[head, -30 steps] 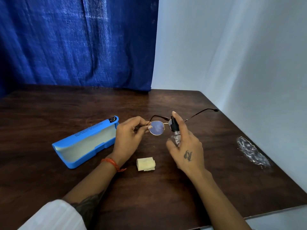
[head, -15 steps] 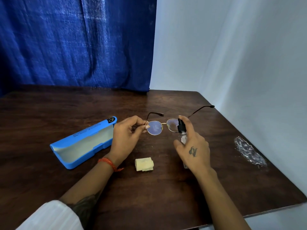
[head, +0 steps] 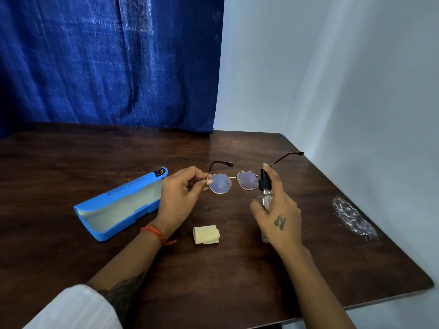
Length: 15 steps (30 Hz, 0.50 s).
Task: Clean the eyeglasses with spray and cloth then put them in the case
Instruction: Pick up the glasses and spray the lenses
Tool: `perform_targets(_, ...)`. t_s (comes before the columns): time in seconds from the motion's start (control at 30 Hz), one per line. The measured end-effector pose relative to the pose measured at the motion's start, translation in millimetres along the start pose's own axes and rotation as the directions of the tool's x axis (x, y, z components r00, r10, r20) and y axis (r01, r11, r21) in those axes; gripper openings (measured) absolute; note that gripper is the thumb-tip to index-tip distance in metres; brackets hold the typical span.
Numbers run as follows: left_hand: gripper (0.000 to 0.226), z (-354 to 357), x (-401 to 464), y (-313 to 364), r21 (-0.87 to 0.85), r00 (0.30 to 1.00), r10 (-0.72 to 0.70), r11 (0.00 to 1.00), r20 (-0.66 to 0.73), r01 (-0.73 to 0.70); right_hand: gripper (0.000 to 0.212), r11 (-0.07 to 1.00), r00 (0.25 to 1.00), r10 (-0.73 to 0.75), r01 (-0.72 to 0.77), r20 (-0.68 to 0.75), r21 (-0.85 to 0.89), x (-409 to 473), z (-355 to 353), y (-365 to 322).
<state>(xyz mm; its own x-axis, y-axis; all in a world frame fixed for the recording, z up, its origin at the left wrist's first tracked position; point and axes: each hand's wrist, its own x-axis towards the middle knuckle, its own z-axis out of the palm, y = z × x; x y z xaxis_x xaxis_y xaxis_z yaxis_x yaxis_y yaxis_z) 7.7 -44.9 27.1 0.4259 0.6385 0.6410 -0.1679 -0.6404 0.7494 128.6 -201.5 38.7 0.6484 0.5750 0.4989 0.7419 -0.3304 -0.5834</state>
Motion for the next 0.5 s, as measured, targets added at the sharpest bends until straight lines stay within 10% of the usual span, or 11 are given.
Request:
perform_targets(0.27, 0.011, 0.0, 0.9, -3.9, 0.021, 1.000, -0.015, 1.000, -0.019, 0.015, 0.074, 0.908, 0.979, 0.147, -0.077, -0.141, 0.412, -4.6, -13.4, 6.7)
perform_targets(0.5, 0.021, -1.2, 1.4, -2.0, 0.055, 1.000, -0.021, 0.998, -0.021, 0.022, 0.043, 0.909, 0.997, 0.081, -0.071, -0.007, 0.412, 41.3, -18.3, 32.4)
